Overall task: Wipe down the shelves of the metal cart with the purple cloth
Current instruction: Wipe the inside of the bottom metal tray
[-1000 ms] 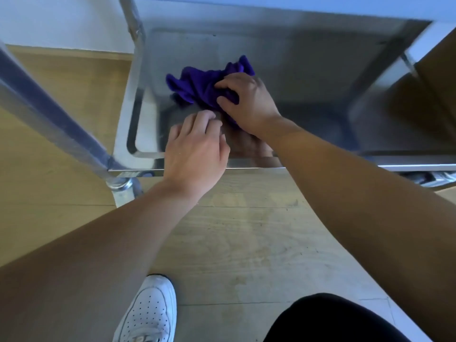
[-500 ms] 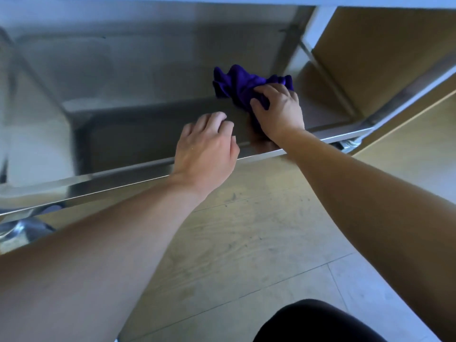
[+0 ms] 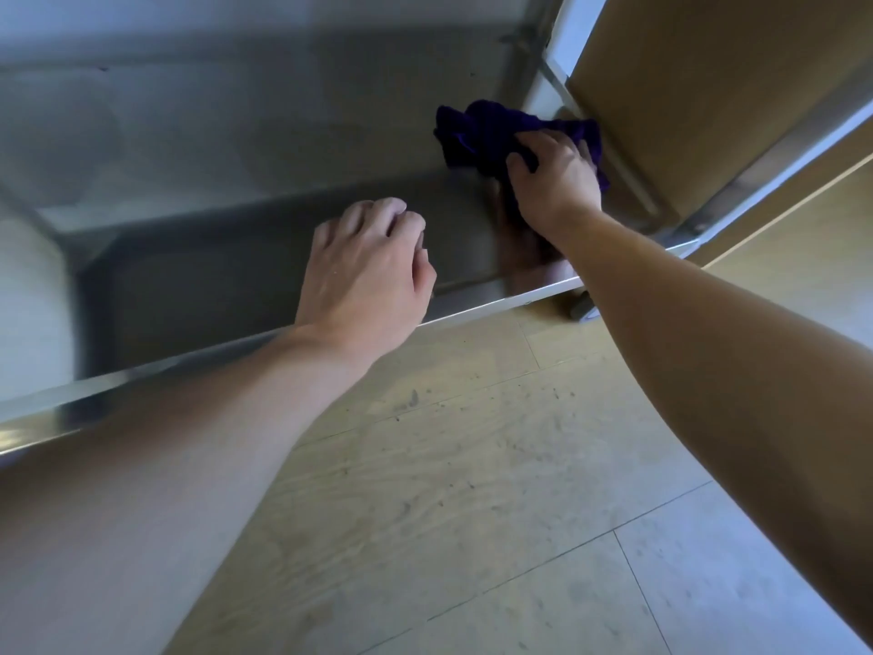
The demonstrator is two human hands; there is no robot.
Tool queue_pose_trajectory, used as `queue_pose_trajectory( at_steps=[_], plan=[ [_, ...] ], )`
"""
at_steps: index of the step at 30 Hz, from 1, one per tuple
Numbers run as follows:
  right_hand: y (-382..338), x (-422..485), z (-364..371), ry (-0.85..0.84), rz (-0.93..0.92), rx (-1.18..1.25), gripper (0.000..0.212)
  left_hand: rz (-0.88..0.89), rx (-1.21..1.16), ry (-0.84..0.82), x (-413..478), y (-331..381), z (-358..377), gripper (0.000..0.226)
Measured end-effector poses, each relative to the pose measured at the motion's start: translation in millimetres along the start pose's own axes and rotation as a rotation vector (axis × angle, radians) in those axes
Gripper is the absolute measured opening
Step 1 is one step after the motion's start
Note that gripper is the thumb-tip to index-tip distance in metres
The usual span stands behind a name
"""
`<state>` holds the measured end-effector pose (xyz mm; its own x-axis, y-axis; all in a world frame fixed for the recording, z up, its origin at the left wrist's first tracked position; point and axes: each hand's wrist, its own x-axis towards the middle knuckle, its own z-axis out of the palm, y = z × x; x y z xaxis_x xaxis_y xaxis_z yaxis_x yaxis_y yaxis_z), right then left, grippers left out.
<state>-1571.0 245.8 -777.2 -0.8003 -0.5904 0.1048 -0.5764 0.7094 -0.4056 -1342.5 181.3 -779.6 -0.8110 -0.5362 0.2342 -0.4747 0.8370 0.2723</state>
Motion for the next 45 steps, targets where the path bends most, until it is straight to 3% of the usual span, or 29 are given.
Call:
queue_pose_trajectory(
  at_steps=[10, 19, 28, 45],
  plan=[
    [-25, 61, 14, -0.02, 0.054, 0.041, 0.044, 0.005, 0.043, 0.011, -3, -2, 6, 0.031],
    [-52, 88, 24, -0.13, -0.04, 0.078, 0.045, 0.017, 0.083, -0.033, -2, -1, 5, 0.037],
    [-62, 22, 32, -0.176, -0.419, 0.023, 0.041, 0.013, 0.05, 0.041, -1, -3, 4, 0.029],
    [-23, -57, -1, -0.132, -0.352, -0.007, 0.04, 0.045, 0.032, 0.068, -25, -18, -15, 0.03]
  ],
)
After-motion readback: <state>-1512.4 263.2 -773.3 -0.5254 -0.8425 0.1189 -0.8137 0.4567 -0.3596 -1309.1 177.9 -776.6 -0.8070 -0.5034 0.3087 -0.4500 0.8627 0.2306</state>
